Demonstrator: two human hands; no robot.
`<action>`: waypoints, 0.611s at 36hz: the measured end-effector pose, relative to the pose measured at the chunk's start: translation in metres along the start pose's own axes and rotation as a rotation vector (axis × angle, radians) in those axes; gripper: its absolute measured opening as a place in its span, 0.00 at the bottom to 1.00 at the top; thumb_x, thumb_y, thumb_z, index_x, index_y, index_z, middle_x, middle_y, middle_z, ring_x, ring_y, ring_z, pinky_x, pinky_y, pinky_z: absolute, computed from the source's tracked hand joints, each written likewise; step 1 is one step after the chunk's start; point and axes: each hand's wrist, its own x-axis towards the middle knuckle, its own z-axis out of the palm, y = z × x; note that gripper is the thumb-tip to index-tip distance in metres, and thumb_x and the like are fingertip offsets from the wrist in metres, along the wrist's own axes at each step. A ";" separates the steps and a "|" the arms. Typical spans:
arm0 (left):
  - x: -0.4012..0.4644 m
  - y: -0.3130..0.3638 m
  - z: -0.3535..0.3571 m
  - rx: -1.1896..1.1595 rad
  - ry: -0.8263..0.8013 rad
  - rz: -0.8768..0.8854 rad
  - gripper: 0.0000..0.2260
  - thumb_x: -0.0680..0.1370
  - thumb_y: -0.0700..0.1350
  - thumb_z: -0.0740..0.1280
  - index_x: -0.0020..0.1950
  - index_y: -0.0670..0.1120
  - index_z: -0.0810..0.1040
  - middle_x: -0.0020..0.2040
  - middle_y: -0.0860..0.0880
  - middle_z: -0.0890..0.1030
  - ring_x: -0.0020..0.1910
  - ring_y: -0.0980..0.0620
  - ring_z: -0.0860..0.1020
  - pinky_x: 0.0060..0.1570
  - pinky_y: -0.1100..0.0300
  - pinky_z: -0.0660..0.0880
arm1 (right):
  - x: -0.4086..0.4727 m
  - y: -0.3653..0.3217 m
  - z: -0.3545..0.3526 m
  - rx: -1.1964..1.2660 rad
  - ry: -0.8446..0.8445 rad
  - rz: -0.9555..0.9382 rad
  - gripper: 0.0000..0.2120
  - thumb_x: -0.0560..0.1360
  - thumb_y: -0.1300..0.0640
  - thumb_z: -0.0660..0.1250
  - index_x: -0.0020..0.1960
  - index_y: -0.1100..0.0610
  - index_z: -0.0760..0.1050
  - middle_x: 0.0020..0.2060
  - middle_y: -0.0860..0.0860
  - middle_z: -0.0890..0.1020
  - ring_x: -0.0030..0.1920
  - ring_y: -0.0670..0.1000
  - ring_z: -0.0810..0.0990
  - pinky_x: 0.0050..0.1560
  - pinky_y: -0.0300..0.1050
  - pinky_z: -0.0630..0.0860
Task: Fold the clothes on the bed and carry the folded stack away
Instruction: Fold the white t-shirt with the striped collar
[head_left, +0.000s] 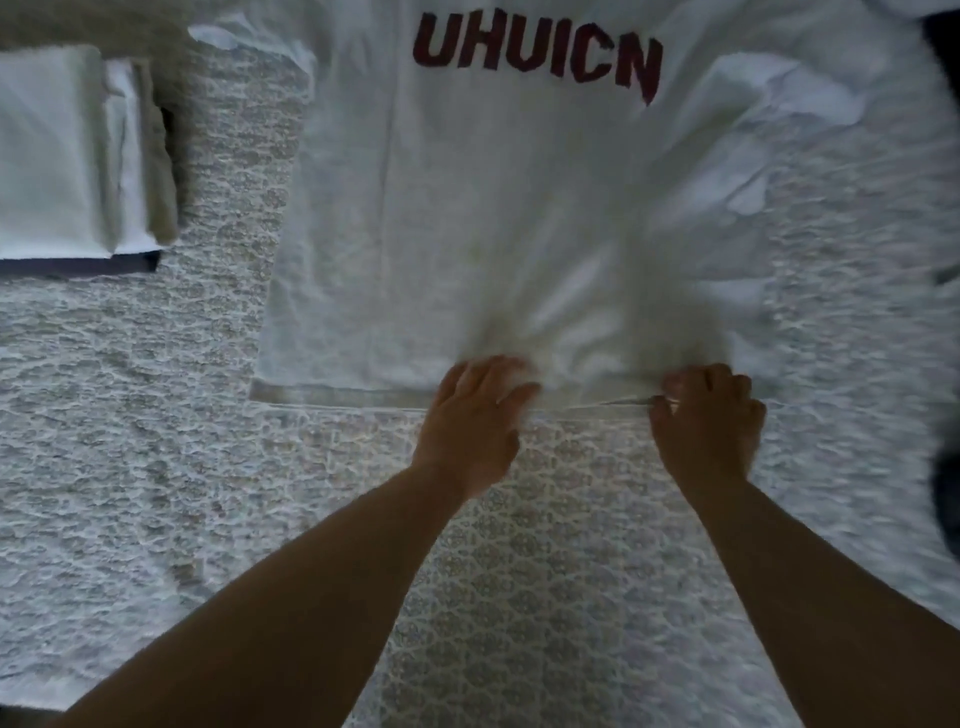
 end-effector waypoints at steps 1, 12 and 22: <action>0.011 0.012 0.004 -0.001 -0.032 0.051 0.22 0.75 0.48 0.65 0.70 0.54 0.70 0.71 0.51 0.67 0.71 0.48 0.63 0.70 0.53 0.55 | 0.002 0.011 -0.001 -0.004 0.000 0.015 0.09 0.73 0.56 0.67 0.51 0.58 0.77 0.52 0.59 0.75 0.56 0.62 0.70 0.51 0.53 0.65; 0.069 0.085 0.018 0.145 0.029 0.092 0.14 0.72 0.45 0.69 0.57 0.49 0.78 0.55 0.48 0.78 0.50 0.45 0.77 0.43 0.53 0.73 | 0.025 0.082 0.000 0.069 0.055 0.043 0.15 0.74 0.54 0.66 0.59 0.57 0.74 0.58 0.58 0.72 0.58 0.60 0.68 0.56 0.54 0.65; 0.079 0.117 0.029 0.040 0.121 0.002 0.05 0.72 0.38 0.71 0.48 0.43 0.81 0.41 0.43 0.79 0.40 0.41 0.79 0.29 0.54 0.72 | 0.040 0.117 0.001 0.249 0.044 -0.067 0.07 0.74 0.59 0.63 0.51 0.57 0.73 0.47 0.55 0.77 0.47 0.59 0.76 0.38 0.45 0.64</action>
